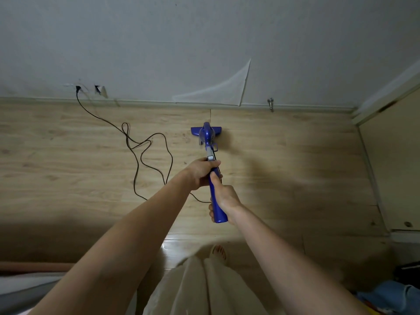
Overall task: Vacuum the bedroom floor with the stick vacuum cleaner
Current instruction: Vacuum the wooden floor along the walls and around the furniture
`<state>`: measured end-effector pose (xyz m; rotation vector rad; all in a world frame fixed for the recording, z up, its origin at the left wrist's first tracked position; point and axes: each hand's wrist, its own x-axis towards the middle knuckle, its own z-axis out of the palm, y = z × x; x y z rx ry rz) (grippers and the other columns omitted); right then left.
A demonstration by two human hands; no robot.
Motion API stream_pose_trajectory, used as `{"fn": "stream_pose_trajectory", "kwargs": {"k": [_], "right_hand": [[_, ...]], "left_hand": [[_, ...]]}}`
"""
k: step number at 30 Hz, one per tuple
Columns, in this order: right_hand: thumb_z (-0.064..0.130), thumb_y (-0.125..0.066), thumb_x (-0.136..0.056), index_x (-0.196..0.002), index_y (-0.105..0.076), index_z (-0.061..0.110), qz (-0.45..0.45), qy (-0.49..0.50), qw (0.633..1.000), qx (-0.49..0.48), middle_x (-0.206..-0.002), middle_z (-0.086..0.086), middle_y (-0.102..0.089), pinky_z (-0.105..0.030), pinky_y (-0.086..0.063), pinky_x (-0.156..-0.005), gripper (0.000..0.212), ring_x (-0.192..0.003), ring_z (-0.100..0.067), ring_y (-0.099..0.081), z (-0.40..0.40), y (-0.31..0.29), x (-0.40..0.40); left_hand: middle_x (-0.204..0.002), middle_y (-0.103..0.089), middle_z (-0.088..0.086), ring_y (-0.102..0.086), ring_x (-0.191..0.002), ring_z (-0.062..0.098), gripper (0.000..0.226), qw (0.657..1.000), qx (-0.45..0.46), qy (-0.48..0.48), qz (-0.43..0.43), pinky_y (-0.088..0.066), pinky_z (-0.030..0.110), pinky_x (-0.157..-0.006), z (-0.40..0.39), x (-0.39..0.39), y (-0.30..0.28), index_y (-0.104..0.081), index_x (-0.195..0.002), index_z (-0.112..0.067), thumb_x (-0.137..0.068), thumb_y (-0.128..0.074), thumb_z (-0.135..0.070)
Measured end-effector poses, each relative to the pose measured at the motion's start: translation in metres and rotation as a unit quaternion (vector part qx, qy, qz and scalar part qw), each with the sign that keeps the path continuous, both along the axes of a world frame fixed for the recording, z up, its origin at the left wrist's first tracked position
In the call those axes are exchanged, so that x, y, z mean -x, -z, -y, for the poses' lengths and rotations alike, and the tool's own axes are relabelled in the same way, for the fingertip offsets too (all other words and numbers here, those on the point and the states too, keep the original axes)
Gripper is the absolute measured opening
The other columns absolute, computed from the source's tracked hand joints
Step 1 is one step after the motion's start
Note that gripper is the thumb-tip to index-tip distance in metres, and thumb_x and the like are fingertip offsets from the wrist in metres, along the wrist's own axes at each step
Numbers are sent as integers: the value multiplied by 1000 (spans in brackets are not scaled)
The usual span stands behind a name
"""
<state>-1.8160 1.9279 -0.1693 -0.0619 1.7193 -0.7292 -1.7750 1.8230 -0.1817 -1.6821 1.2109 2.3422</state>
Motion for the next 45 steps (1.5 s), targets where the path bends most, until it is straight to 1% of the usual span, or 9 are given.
{"fn": "stream_pose_trajectory", "kwargs": {"k": [8,11,13,16,21,26,32,41,45], "right_hand": [[69,-40,-90,-99,-51,5,-2,-5,1000,11,-69,-11,-55,-28,-47,-48,65,-52,-22,-53,29,5,19],[71,-41,-88,-95,-51,6,-9,7,1000,8,-67,-9,-52,-27,-44,-47,66,-48,-21,-50,24,-1,20],[69,-41,-90,-92,-50,6,-2,11,1000,2,-62,-9,-51,-24,-42,-42,64,-44,-20,-48,15,-11,20],[67,-41,-91,-92,-50,7,19,16,1000,-5,-60,-10,-51,-20,-42,-38,61,-41,-19,-48,2,-19,19],[68,-42,-90,-92,-51,5,13,22,1000,-6,-61,-9,-53,-22,-43,-40,63,-44,-20,-50,12,-16,15],[67,-40,-92,-86,-51,5,-11,2,1000,-2,-65,-9,-54,-29,-48,-50,63,-49,-21,-53,29,7,28],[68,-37,-91,-81,-52,8,-63,-27,998,11,-77,-9,-57,-43,-55,-78,63,-71,-25,-58,45,26,47],[65,-37,-94,-92,-52,4,-46,-27,999,-8,-72,-9,-55,-27,-47,-47,63,-52,-21,-54,12,10,28],[64,-37,-94,-107,-52,3,-38,-25,999,-18,-73,-11,-55,-27,-46,-46,65,-55,-21,-53,-6,-11,11]], "left_hand": [[-81,-59,9,-61,-71,17,24,1000,21,-9,0,-54,33,-70,23,17,-2,-52,-117,-7,-95,-56,-15],[-81,-58,8,-61,-72,17,23,1000,7,-1,-7,-54,35,-76,21,19,-6,-52,-116,-8,-95,-57,-15],[-80,-58,8,-60,-72,17,18,999,-22,14,-28,-54,35,-79,16,15,-12,-52,-110,-9,-94,-58,-16],[-82,-60,9,-62,-74,17,9,998,-43,24,-35,-56,31,-73,9,6,-16,-55,-99,-12,-94,-58,-19],[-83,-59,9,-61,-75,18,24,999,-34,5,-30,-54,34,-74,16,8,-13,-53,-116,-8,-94,-58,-19],[-83,-59,10,-60,-74,19,27,1000,-5,-17,0,-53,35,-73,26,27,-1,-53,-121,-8,-95,-56,-14],[-83,-59,10,-60,-73,19,31,999,18,-29,8,-53,36,-75,36,49,11,-51,-124,-5,-95,-56,-14],[-82,-59,10,-61,-72,20,31,1000,10,-12,10,-54,33,-67,8,31,5,-51,-124,-2,-95,-55,-13],[-82,-58,11,-60,-71,19,26,1000,4,7,7,-54,33,-67,-8,12,-10,-51,-120,-3,-96,-54,-14]]}}
